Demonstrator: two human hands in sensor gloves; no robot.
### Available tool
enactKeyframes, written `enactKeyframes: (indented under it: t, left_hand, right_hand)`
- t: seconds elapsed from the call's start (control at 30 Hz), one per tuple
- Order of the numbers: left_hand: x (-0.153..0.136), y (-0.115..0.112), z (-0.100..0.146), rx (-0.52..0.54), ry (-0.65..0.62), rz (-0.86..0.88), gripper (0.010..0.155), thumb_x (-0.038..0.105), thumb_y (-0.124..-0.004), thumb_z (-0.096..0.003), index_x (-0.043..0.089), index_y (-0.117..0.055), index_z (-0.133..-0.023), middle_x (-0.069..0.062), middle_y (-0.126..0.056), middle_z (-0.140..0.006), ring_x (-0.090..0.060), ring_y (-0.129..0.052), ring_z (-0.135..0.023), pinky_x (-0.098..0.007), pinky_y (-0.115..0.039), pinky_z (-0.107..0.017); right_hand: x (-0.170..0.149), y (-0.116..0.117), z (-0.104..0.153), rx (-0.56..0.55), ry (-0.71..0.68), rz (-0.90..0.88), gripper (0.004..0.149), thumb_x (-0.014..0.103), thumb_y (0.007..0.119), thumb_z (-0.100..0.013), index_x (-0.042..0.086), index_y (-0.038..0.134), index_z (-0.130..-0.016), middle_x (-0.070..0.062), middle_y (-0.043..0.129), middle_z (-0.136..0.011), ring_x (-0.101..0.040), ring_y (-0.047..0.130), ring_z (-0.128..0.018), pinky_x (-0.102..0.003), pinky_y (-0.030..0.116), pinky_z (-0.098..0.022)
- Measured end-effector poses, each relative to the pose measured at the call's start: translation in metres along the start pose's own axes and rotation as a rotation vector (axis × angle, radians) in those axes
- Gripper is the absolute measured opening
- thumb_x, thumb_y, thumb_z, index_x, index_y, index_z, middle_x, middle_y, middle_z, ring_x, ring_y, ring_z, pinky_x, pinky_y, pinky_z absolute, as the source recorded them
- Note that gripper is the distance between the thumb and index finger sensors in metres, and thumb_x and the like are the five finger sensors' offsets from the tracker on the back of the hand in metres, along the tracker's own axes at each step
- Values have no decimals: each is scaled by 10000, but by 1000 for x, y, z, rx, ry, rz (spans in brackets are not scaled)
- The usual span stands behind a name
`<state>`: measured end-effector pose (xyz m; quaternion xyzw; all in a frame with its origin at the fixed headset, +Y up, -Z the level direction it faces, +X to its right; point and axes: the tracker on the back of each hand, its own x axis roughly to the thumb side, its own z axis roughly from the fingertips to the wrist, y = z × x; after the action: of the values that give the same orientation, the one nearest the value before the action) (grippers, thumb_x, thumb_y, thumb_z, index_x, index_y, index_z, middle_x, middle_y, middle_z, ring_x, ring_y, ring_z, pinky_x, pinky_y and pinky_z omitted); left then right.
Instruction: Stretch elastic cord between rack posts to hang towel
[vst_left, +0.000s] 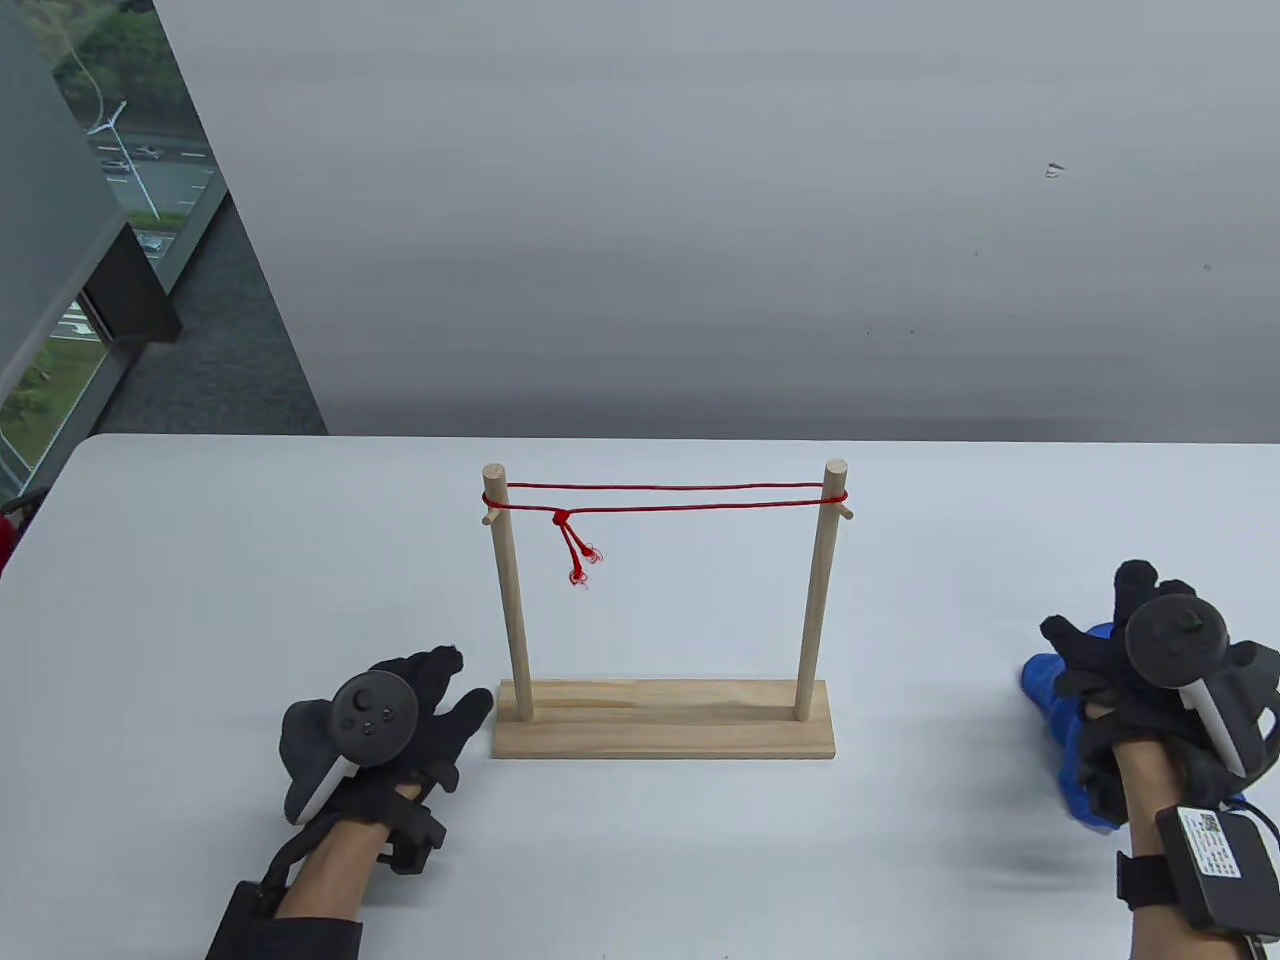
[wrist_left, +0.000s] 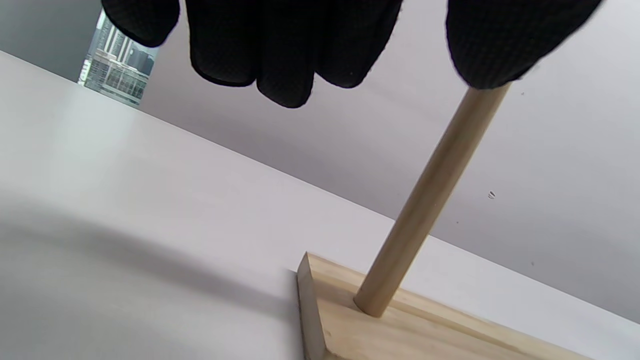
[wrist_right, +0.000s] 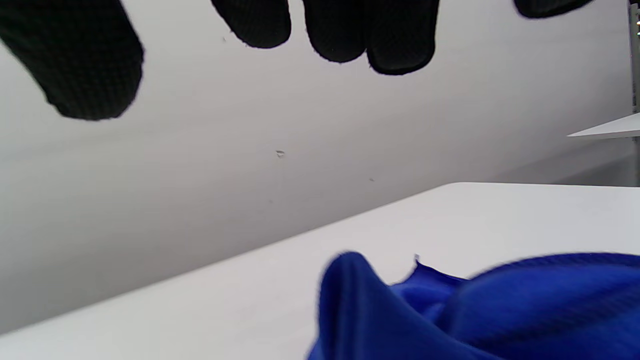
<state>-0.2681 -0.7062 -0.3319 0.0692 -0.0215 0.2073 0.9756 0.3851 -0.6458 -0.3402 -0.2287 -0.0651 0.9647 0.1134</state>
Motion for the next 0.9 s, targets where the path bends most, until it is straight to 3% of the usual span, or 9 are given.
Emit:
enactKeyframes:
  t: [0.13,0.3,0.5,0.6,0.67,0.9]
  left_hand:
    - [-7,0,6,16,32,4,727,686,-801,-410,232,-768,-978,-59,-860,-1011,-381,-795,-955,-609,-621,-705]
    - [-10,-4,9,5,45,36,778,712,-784,-403,238,-718,-1016,-74,-807,-1053,-396,-749,-986,-625,-586,-718]
    - [-14,-2,11,10,71,44,798,732,-752,-407,246,-685,-1037,-80,-761,-1085,-406,-707,-1011,-634,-560,-727]
    - [-16,-1,11,14,90,36,776,707,-751,-419,240,-685,-1034,-83,-759,-1084,-408,-704,-1011,-634,-555,-727]
    - [-18,-2,11,13,95,34,771,703,-748,-423,238,-684,-1035,-85,-759,-1083,-410,-703,-1010,-634,-554,-726]
    - [-18,-3,12,7,102,23,763,698,-741,-427,236,-689,-1031,-84,-761,-1082,-409,-706,-1008,-633,-556,-726]
  right_hand:
    - [-20,29,-13,193,114,10,994,714,800,-402,293,212,-1083,-139,213,-1133,-474,378,-1060,-811,384,-609]
    - [-38,53,-27,337,181,70,1108,762,811,-381,322,36,-1040,-154,30,-1100,-486,262,-1071,-818,386,-610]
    - [-52,75,-42,479,257,123,1196,794,846,-346,335,-41,-1003,-150,-20,-1088,-508,232,-1071,-831,363,-613]
    - [-55,80,-47,458,276,134,1212,787,874,-329,321,-13,-1010,-157,34,-1098,-503,289,-1073,-831,401,-607]
    - [-58,88,-51,551,310,131,1212,773,881,-336,316,-20,-1007,-157,46,-1099,-495,313,-1071,-823,394,-616]
    - [-58,105,-55,480,320,152,1124,656,931,-348,274,127,-1035,-135,372,-1091,-448,513,-995,-777,502,-607]
